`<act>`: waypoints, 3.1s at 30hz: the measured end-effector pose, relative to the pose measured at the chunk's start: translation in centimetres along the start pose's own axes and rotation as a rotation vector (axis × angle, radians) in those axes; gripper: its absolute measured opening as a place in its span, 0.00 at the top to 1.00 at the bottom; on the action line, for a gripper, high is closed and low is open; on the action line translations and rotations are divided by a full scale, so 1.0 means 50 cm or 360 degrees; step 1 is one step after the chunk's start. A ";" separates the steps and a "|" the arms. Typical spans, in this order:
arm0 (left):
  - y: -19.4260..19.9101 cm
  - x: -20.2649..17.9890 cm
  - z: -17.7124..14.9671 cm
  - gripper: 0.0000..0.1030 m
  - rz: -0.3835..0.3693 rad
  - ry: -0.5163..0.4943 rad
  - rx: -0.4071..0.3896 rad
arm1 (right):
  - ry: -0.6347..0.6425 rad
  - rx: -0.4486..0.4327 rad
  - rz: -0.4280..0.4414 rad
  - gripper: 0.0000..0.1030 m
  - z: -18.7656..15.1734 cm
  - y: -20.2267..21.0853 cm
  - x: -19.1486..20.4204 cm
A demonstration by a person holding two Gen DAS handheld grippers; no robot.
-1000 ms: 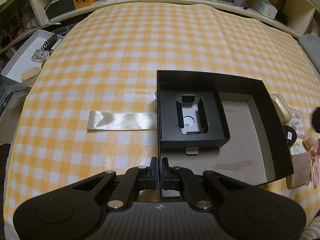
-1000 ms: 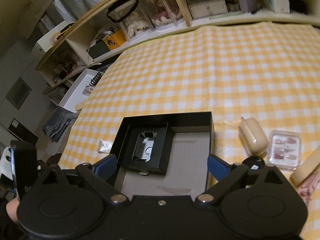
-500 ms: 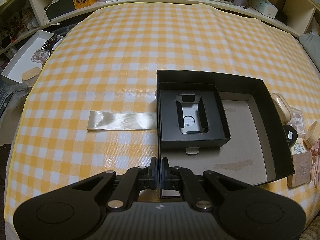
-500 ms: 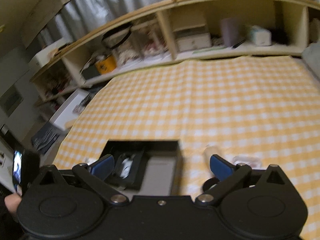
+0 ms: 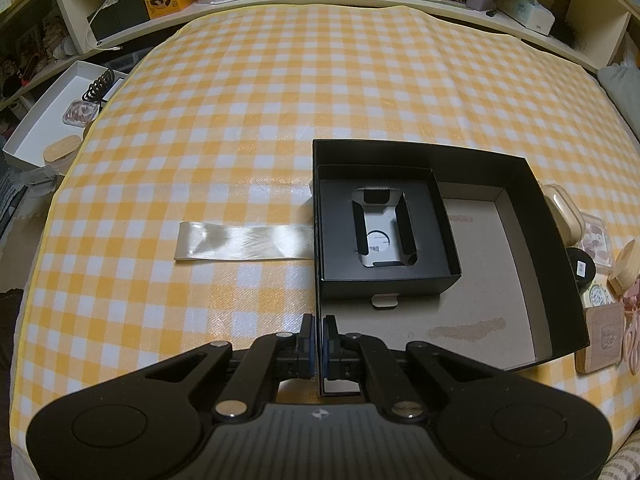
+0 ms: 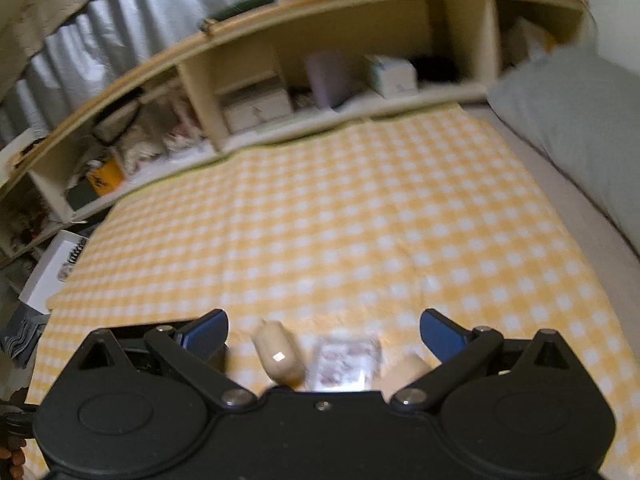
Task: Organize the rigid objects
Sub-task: 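Move the right gripper back over the remaining objects, then grasp the wooden square coaster with the right gripper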
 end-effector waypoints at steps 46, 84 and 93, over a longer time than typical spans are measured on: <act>-0.003 -0.003 -0.001 0.97 0.0011 -0.0007 0.0007 | 0.0381 0.0623 -0.0218 0.67 -0.179 -0.203 0.118; -0.015 0.008 -0.013 0.96 0.0022 -0.0020 0.0026 | 0.0460 0.0674 -0.0222 0.28 -0.207 -0.203 0.145; -0.017 0.011 -0.015 0.97 0.0027 -0.0026 0.0029 | 0.0613 0.0697 -0.0296 0.15 -0.239 -0.218 0.169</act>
Point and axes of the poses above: each gripper's, at about its wrist camera, not at the fingertips, and y roughly against the way its jaws point, x to its left, z to its top, the point moved 7 cm from there along -y, roughly the way its jaws point, and after that the axes turned 10 degrees about x, right-handed, at the moved point
